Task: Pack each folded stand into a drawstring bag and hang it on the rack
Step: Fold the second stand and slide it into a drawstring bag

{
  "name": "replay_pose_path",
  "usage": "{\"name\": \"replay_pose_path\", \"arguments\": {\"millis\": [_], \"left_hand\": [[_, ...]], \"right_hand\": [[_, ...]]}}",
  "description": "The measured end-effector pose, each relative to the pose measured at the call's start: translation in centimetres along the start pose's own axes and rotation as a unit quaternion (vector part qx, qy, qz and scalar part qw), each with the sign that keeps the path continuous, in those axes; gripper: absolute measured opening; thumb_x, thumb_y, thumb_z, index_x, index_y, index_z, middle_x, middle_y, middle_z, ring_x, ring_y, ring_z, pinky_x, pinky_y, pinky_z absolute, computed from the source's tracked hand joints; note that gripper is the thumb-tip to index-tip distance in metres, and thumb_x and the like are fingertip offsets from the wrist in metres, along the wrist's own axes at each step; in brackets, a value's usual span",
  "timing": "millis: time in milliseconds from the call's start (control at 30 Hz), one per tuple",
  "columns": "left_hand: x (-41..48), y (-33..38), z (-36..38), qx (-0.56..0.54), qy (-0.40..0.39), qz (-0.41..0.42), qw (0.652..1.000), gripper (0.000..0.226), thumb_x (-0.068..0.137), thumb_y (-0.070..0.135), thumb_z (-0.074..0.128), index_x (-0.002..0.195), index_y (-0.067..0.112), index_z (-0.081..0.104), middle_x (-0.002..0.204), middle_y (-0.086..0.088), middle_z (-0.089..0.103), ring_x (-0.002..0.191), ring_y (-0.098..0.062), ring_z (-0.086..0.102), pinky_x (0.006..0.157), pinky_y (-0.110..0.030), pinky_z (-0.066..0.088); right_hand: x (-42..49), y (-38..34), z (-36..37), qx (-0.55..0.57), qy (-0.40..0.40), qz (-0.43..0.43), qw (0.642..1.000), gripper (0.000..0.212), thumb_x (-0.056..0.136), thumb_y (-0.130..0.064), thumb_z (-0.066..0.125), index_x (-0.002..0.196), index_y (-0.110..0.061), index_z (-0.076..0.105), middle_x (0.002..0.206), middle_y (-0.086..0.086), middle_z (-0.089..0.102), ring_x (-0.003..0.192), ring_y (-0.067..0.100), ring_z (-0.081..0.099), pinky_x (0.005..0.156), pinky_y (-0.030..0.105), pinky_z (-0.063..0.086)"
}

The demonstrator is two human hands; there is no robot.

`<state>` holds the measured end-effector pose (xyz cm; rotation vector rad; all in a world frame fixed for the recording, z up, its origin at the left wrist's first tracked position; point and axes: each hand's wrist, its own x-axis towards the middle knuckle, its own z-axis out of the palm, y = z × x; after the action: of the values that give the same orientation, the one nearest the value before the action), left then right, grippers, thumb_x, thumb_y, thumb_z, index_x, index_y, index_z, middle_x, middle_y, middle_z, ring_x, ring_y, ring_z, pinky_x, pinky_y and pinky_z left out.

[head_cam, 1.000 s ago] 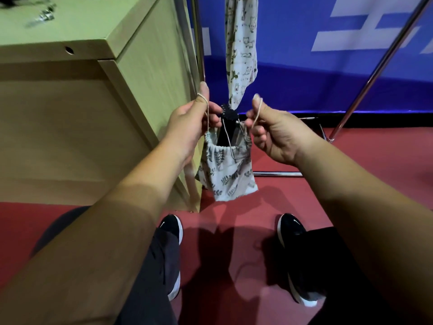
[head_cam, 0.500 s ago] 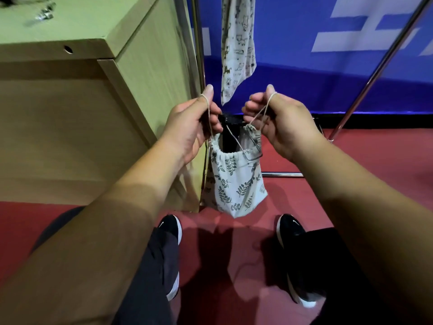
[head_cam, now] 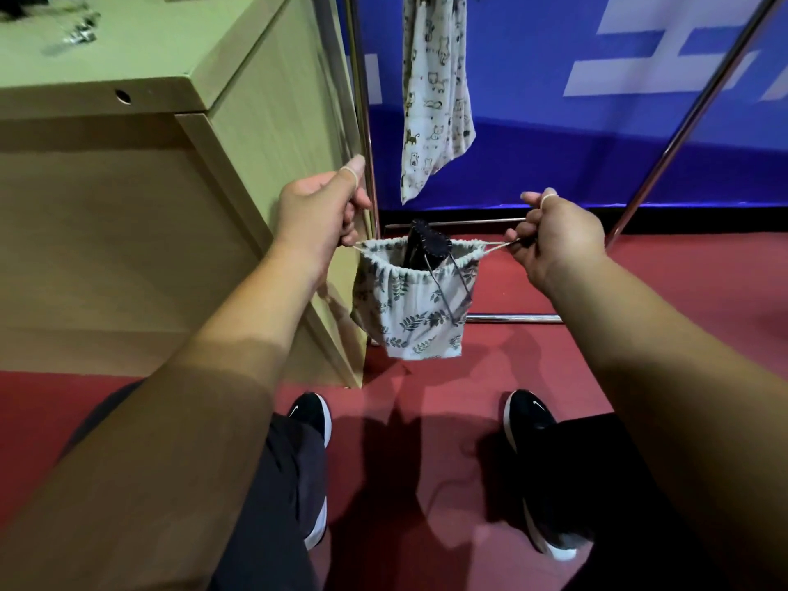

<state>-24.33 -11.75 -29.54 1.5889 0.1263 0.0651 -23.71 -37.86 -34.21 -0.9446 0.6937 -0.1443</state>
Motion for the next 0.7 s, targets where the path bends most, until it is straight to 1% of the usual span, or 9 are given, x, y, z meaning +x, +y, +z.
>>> {"name": "replay_pose_path", "arguments": {"millis": [100, 167, 267, 367, 433, 500, 567, 667, 700], "left_hand": [[0.3, 0.2, -0.5, -0.017, 0.011, 0.009, 1.000, 0.041, 0.100, 0.039, 0.070, 0.066, 0.015, 0.068, 0.056, -0.003, 0.044, 0.046, -0.014, 0.036, 0.050, -0.029, 0.038], [0.0, 0.3, -0.4, -0.052, -0.015, -0.009, 0.999, 0.044, 0.100, 0.048, 0.069, 0.071, 0.015, 0.070, 0.061, -0.003, 0.054, 0.050, -0.015, 0.045, 0.054, -0.030, 0.045], [-0.7, 0.1, 0.4, -0.086, -0.111, -0.053, 0.989, 0.063, 0.103, 0.063, 0.052, 0.072, 0.011, 0.067, 0.064, -0.007, 0.062, 0.067, -0.024, 0.064, 0.079, -0.038, 0.061], [-1.4, -0.4, 1.4, -0.067, -0.182, -0.063, 0.979, 0.075, 0.105, 0.068, 0.039, 0.061, 0.011, 0.061, 0.053, -0.007, 0.057, 0.070, -0.031, 0.063, 0.103, -0.051, 0.055], [-1.6, -0.6, 1.8, -0.059, -0.202, -0.056, 0.976, 0.076, 0.101, 0.070, 0.045, 0.054, 0.012, 0.052, 0.048, -0.004, 0.045, 0.054, -0.028, 0.050, 0.088, -0.052, 0.060], [-1.7, -0.4, 1.8, -0.044, -0.216, -0.049, 0.974, 0.078, 0.094, 0.074, 0.057, 0.051, 0.010, 0.045, 0.046, -0.004, 0.032, 0.045, -0.024, 0.034, 0.060, -0.038, 0.048], [-1.6, -0.1, 1.6, 0.007, -0.211, -0.048, 0.976, 0.079, 0.087, 0.076, 0.065, 0.050, 0.009, 0.043, 0.046, -0.005, 0.026, 0.045, -0.023, 0.029, 0.055, -0.032, 0.032], [-1.6, 0.1, 1.5, 0.120, -0.203, -0.022, 0.971, 0.077, 0.093, 0.073, 0.061, 0.050, 0.010, 0.047, 0.046, -0.002, 0.029, 0.042, -0.020, 0.030, 0.055, -0.029, 0.032], [-1.6, 0.2, 1.4, 0.137, -0.200, -0.018, 0.970, 0.077, 0.094, 0.072, 0.060, 0.050, 0.010, 0.048, 0.045, -0.001, 0.030, 0.041, -0.019, 0.030, 0.055, -0.028, 0.032]], "right_hand": [[0.4, -0.2, -0.5, 0.012, 0.022, -0.007, 1.000, 0.033, 0.114, -0.034, 0.046, 0.104, -0.011, 0.067, 0.052, -0.009, 0.035, 0.041, 0.009, 0.027, 0.051, 0.024, 0.038], [-0.2, -0.2, -0.2, 0.000, -0.009, -0.001, 1.000, 0.045, 0.112, -0.048, 0.047, 0.099, -0.011, 0.069, 0.055, -0.008, 0.041, 0.042, 0.008, 0.031, 0.050, 0.023, 0.039], [-1.9, -0.1, 0.9, -0.023, -0.107, 0.030, 0.994, 0.067, 0.103, -0.074, 0.042, 0.089, -0.012, 0.066, 0.061, -0.003, 0.045, 0.047, 0.012, 0.041, 0.060, 0.029, 0.055], [-3.2, 0.1, 1.6, -0.045, -0.195, 0.049, 0.979, 0.074, 0.098, -0.083, 0.037, 0.072, -0.017, 0.058, 0.061, -0.001, 0.038, 0.050, 0.016, 0.039, 0.067, 0.035, 0.056], [-3.7, 0.0, 1.7, -0.076, -0.221, 0.061, 0.970, 0.073, 0.098, -0.083, 0.041, 0.062, -0.019, 0.050, 0.059, -0.002, 0.027, 0.051, 0.017, 0.028, 0.056, 0.028, 0.042], [-3.7, -0.1, 1.6, -0.114, -0.223, 0.064, 0.966, 0.069, 0.099, -0.074, 0.051, 0.058, -0.019, 0.041, 0.059, -0.002, 0.021, 0.054, 0.017, 0.016, 0.048, 0.026, 0.022], [-3.7, -0.2, 1.5, -0.145, -0.205, 0.063, 0.966, 0.059, 0.096, -0.066, 0.060, 0.061, -0.022, 0.043, 0.059, -0.004, 0.024, 0.056, 0.016, 0.012, 0.045, 0.027, 0.014], [-3.8, -0.2, 1.1, -0.149, -0.172, 0.066, 0.971, 0.028, 0.092, -0.059, 0.069, 0.082, -0.036, 0.056, 0.064, -0.006, 0.028, 0.063, 0.016, 0.008, 0.043, 0.026, 0.013], [-3.7, -0.3, 0.9, -0.151, -0.158, 0.065, 0.974, 0.028, 0.090, -0.058, 0.071, 0.082, -0.037, 0.055, 0.064, -0.006, 0.027, 0.063, 0.016, 0.008, 0.044, 0.027, 0.013]]}}
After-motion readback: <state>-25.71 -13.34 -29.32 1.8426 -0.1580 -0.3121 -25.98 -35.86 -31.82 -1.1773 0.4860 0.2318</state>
